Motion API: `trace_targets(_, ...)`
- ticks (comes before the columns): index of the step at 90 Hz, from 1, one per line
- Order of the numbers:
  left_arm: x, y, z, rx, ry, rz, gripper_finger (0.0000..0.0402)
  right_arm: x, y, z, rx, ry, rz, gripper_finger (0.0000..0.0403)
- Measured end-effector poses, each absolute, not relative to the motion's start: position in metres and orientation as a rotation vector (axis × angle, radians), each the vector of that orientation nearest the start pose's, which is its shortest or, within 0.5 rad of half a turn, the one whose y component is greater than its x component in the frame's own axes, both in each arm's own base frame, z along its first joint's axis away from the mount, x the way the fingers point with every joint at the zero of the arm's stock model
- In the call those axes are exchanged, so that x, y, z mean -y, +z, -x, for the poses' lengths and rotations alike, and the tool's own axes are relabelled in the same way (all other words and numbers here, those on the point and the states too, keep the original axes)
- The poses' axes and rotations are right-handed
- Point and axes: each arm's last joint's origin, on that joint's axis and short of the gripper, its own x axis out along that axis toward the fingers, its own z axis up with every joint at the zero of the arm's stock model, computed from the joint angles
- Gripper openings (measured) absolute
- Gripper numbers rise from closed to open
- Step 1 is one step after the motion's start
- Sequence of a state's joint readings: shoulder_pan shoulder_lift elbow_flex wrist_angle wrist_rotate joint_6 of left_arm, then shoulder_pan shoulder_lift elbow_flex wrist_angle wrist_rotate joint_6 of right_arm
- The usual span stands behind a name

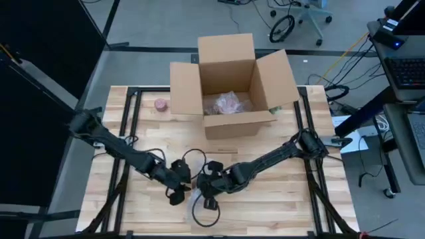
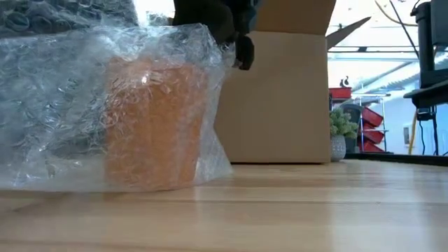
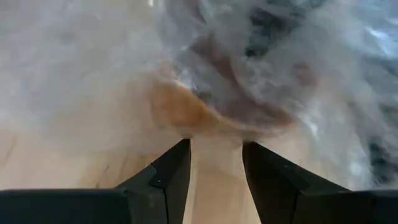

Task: Wrap mug
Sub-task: Wrap the orange cup with the bubble wrap

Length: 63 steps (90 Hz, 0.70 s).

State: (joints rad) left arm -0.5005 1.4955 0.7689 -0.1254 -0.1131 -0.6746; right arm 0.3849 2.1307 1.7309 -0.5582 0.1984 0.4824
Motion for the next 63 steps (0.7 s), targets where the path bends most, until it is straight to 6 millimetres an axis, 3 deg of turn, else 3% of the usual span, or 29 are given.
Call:
trace_targets(16, 0.138, 0.18, -0.26, -0.839, -0.098, 0.397, 0.0135, -0.175, 0.206, -0.43, -0.935, -0.042, -0.175, 0.0)
trace_targets(39, 0.143, 0.198, -0.268, -0.79, -0.146, 0.422, 0.0135, -0.184, 0.183, -0.424, -0.88, -0.054, -0.319, 0.0)
trace_targets(63, 0.145, 0.199, -0.273, -0.769, -0.182, 0.417, 0.0135, -0.178, 0.154, -0.419, -0.797, -0.057, -0.449, 0.0)
